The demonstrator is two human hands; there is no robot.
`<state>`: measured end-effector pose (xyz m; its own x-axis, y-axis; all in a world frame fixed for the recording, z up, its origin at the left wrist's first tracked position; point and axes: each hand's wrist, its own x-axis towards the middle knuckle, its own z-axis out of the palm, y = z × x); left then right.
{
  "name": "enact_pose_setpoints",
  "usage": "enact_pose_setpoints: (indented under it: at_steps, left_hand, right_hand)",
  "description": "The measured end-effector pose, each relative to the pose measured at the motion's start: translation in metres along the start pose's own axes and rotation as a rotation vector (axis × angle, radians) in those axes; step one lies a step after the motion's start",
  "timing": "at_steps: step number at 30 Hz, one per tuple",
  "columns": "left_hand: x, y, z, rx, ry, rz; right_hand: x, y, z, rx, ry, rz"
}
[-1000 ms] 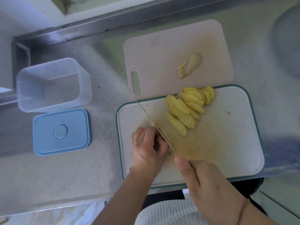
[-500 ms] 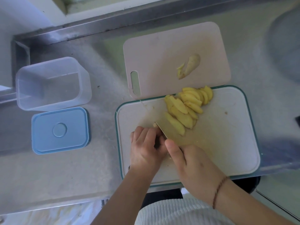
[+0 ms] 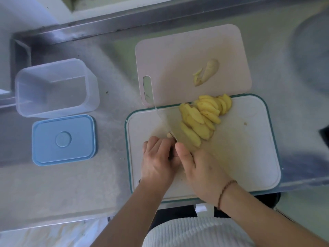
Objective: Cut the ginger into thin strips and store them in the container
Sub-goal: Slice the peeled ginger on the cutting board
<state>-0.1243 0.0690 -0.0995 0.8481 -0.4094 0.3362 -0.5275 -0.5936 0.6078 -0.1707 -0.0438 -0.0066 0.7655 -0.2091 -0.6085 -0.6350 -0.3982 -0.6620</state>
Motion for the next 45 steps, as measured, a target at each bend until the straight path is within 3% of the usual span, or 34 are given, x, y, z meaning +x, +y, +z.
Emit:
enact_pose_setpoints:
  at_steps: [8, 16, 20, 25, 30, 36, 45]
  left_hand:
    - [-0.004, -0.003, 0.004, 0.019, -0.044, -0.039]
    - [0.0, -0.001, 0.0, -0.022, -0.021, -0.004]
    - [0.002, 0.001, 0.0, -0.036, 0.009, -0.001]
    - [-0.002, 0.0, 0.002, -0.013, -0.017, -0.031]
    - [-0.001, 0.001, 0.002, 0.003, -0.009, -0.025]
    - [-0.002, 0.001, 0.001, 0.004, -0.001, -0.02]
    - [-0.007, 0.01, -0.004, -0.041, -0.028, -0.091]
  right_hand:
    - [-0.07, 0.042, -0.01, 0.008, -0.079, 0.272]
    - [-0.001, 0.011, 0.003, -0.035, -0.005, 0.021]
    - [-0.024, 0.022, -0.001, 0.039, -0.024, 0.025]
    - [-0.065, 0.049, -0.01, -0.016, -0.08, 0.179]
    - [-0.026, 0.034, -0.006, 0.019, -0.051, 0.059]
    - [-0.005, 0.047, -0.035, 0.098, -0.031, 0.045]
    - [-0.046, 0.031, -0.023, 0.043, -0.04, -0.024]
